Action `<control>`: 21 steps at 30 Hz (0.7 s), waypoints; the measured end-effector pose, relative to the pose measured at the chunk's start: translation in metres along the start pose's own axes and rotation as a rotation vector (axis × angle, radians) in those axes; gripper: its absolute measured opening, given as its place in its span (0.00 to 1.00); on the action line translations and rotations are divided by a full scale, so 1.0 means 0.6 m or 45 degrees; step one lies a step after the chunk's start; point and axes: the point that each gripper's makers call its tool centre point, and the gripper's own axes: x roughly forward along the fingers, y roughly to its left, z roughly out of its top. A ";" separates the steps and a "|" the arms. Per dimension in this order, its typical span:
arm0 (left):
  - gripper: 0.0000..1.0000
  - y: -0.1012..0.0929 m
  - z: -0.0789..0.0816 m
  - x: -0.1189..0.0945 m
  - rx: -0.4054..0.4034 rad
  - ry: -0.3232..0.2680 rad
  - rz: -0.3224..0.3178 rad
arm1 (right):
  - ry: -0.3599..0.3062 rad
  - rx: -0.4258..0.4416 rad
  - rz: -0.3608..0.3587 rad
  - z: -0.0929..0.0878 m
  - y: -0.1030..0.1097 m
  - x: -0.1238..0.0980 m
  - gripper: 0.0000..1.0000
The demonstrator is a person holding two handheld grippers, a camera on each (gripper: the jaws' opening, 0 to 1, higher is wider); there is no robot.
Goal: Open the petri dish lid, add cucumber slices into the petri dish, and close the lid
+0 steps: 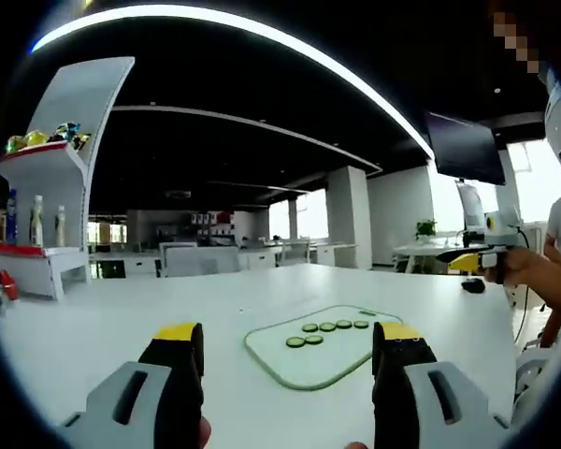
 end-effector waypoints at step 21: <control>0.73 0.040 0.009 -0.063 0.060 -0.020 0.180 | -0.013 -0.005 -0.155 0.008 -0.062 -0.084 0.69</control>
